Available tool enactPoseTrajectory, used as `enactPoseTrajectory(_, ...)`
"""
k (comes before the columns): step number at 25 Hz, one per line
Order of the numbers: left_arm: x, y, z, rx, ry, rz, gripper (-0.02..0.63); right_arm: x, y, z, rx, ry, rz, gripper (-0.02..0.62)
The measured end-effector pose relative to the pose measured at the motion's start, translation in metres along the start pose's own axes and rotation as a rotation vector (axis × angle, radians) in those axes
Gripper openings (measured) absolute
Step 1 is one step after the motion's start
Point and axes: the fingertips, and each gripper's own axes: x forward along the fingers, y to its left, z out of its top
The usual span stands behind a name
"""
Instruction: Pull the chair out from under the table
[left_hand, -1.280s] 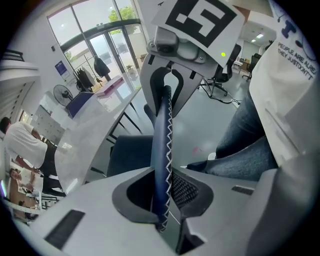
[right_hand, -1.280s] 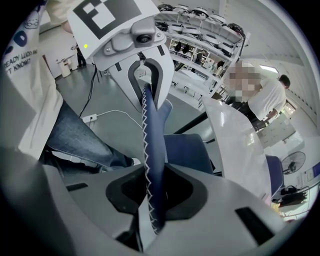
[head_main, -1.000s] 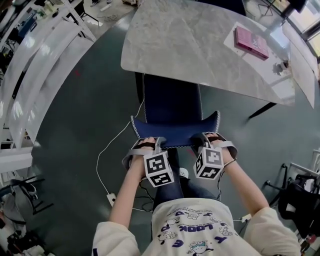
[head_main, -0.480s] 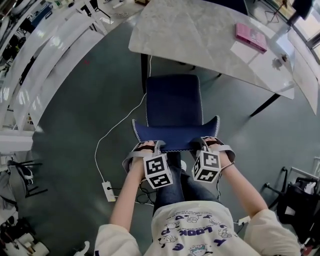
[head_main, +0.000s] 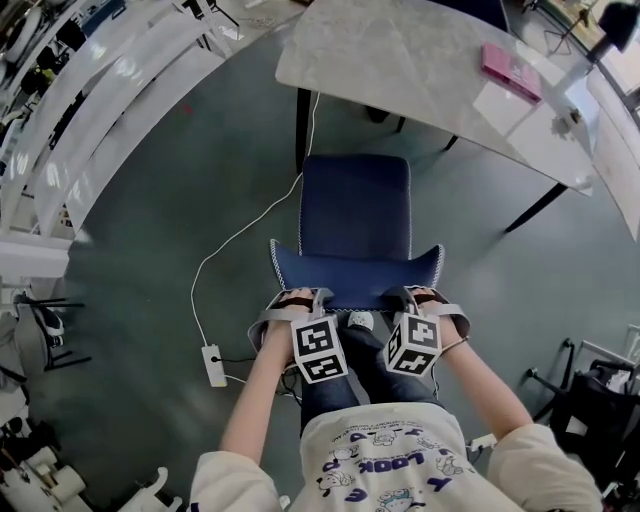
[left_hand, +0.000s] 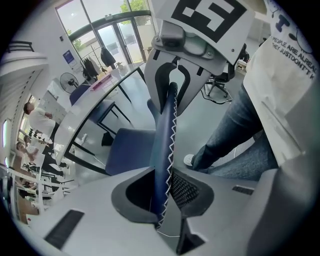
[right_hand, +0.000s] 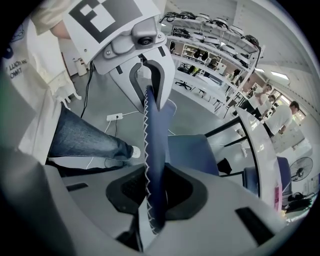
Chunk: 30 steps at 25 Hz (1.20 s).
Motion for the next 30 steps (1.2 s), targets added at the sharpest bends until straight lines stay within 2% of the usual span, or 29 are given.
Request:
enactPoseTrajectory(13, -0.015, -0.055, -0.02, 0.013, -0.005, -0.032, 0.087, -0.005, 0.062, 0.009, 0.037, 0.021, 0.002, 0.075)
enactPoseTrajectory(23, -0.029, -0.095, -0.04, 0.053, -0.014, -0.076, 0.089, -0.01, 0.11, 0.021, 0.074, 0.054, -0.004, 0.075)
enactPoseTrajectory(30, -0.032, -0.116, -0.039, 0.097, -0.015, -0.096, 0.091, -0.015, 0.131, 0.016, 0.098, 0.079, -0.02, 0.075)
